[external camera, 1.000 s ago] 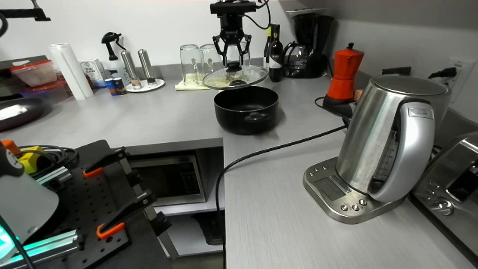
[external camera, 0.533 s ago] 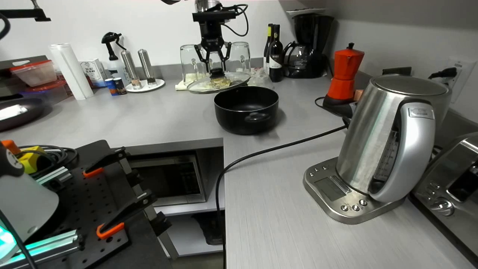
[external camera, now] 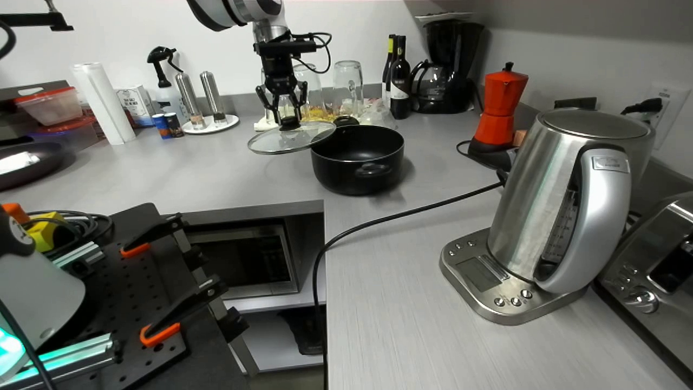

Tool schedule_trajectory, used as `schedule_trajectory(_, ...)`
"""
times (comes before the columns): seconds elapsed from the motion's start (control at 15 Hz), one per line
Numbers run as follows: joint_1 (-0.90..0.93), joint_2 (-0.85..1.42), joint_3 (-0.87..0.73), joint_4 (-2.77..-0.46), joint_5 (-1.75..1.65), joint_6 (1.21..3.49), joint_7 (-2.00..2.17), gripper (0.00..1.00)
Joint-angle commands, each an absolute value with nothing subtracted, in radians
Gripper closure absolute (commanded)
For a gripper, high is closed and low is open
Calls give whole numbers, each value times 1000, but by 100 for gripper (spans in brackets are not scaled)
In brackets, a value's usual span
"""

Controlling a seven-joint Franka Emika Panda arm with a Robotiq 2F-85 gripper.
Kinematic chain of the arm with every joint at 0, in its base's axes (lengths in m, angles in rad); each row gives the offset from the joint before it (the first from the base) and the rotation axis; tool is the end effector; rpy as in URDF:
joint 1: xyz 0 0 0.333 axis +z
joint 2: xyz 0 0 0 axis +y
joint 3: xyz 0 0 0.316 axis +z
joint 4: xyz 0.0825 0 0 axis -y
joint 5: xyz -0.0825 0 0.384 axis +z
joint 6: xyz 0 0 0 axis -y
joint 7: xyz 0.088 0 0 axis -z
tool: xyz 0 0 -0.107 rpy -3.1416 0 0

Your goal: Remove the lid from the pot

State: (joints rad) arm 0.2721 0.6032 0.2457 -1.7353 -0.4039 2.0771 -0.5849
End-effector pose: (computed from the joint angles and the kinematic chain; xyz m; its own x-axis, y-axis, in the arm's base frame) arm 0.5735 0.2899 0.2233 0.2401 0.9263 -0.2903 0.9677 -0.2521 -0.0040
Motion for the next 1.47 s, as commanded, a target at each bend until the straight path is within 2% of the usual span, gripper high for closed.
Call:
schedule_trajectory(0.0, 268, 542, 269, -1840, -424, 2175, -635, 75)
schedule_trajectory(0.47, 299, 523, 295, -1945, -444, 2300, -674, 75)
schedule_trajectory(0.93, 386, 566, 297, -1982, -524, 2309, -666, 75)
schedule_trajectory(1.4, 361, 638, 301, -1972, -517, 2374, -731, 75)
